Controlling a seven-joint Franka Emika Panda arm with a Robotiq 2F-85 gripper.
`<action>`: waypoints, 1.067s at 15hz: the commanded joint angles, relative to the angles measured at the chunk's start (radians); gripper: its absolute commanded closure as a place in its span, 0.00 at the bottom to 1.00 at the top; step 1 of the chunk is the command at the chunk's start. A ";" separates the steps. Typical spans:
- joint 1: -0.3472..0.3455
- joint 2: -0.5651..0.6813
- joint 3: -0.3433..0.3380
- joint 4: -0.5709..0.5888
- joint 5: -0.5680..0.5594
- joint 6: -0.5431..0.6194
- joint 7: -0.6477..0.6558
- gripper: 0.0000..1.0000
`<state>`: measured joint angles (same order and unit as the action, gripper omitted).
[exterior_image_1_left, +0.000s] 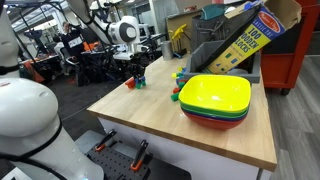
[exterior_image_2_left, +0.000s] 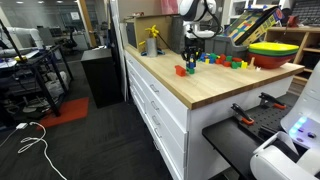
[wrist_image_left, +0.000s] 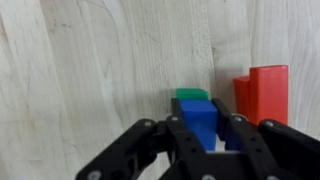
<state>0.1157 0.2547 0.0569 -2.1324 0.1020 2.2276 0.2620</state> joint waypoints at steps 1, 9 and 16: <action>-0.004 -0.004 -0.004 0.002 -0.001 0.003 0.016 0.92; -0.009 -0.017 -0.003 -0.012 0.003 0.005 0.011 0.92; -0.007 -0.031 -0.001 -0.030 0.005 0.012 0.009 0.92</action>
<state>0.1097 0.2541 0.0554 -2.1336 0.1020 2.2276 0.2620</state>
